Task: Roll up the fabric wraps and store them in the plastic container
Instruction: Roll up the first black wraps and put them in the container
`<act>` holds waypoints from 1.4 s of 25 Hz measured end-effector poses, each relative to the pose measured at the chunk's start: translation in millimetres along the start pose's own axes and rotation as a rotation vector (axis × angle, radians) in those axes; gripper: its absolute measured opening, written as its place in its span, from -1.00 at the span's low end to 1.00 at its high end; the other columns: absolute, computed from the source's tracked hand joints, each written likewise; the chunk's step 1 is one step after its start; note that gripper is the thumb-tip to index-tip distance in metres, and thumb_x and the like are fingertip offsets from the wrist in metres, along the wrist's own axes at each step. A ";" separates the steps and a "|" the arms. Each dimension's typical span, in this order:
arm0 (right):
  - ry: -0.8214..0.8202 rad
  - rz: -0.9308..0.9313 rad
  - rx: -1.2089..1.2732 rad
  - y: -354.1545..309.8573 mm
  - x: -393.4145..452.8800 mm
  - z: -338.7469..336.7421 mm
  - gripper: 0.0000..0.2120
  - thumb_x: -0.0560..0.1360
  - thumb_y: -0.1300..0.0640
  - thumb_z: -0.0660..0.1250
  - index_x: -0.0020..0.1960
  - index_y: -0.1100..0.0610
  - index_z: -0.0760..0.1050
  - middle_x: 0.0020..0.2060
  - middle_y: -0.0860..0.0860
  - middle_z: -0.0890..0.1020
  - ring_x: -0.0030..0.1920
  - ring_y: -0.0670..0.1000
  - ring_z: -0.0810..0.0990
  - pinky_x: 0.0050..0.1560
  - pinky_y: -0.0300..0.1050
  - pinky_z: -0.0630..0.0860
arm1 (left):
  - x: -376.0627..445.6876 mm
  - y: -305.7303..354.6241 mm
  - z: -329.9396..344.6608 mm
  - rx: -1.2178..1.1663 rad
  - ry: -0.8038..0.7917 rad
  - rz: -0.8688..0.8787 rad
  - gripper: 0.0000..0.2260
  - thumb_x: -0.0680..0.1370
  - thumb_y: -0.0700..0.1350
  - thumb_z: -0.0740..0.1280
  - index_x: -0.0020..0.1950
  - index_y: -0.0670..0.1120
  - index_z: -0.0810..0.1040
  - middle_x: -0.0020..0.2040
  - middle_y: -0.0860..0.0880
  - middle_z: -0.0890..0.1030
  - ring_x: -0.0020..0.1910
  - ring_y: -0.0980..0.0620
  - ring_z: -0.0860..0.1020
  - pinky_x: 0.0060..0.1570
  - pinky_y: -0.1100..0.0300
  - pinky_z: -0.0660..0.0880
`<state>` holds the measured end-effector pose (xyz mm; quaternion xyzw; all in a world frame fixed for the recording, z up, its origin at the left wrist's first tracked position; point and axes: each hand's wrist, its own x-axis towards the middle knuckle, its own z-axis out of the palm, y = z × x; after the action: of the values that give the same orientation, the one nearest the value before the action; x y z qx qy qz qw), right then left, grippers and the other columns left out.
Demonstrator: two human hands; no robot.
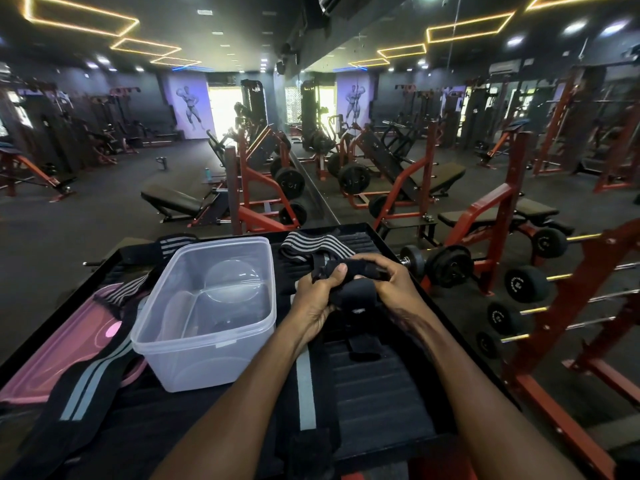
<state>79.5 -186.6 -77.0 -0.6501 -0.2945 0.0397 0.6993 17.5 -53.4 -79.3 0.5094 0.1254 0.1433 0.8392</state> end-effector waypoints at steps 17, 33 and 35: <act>0.050 0.166 0.140 1.0 0.1 4.2 -0.78 0.44 0.44 0.36 -0.04 0.16 0.60 -0.18 0.16 0.65 -0.16 0.17 0.57 -0.23 -0.03 0.47 | -2.5 -2.1 -3.2 0.282 0.016 0.144 -0.76 0.48 -0.41 0.32 0.05 -0.16 0.64 -0.16 -0.17 0.66 -0.30 -0.02 0.58 -0.45 0.28 0.45; 0.024 0.174 0.064 7.2 1.9 -1.9 -0.86 0.49 0.19 0.45 0.05 0.12 0.65 -0.02 0.15 0.66 -0.12 0.08 0.62 -0.20 -0.05 0.52 | -1.4 -6.2 -7.7 0.454 -0.001 0.252 -0.69 0.47 -0.32 0.45 0.00 0.10 0.61 -0.13 0.07 0.68 -0.14 0.13 0.64 -0.14 0.22 0.56; 0.042 0.117 0.036 3.4 0.2 -3.7 -0.80 0.48 0.30 0.44 0.10 0.18 0.63 -0.03 0.11 0.67 -0.18 -0.08 0.62 -0.24 -0.24 0.50 | -1.5 -4.6 -5.1 0.323 -0.037 0.203 -0.73 0.47 -0.32 0.46 0.05 0.02 0.62 -0.14 0.04 0.69 -0.17 0.11 0.65 -0.20 0.21 0.56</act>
<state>82.5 -189.3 -80.0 -0.6542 -0.2407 0.0720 0.7134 14.8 -51.7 -85.5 0.6501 0.0792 0.1957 0.7299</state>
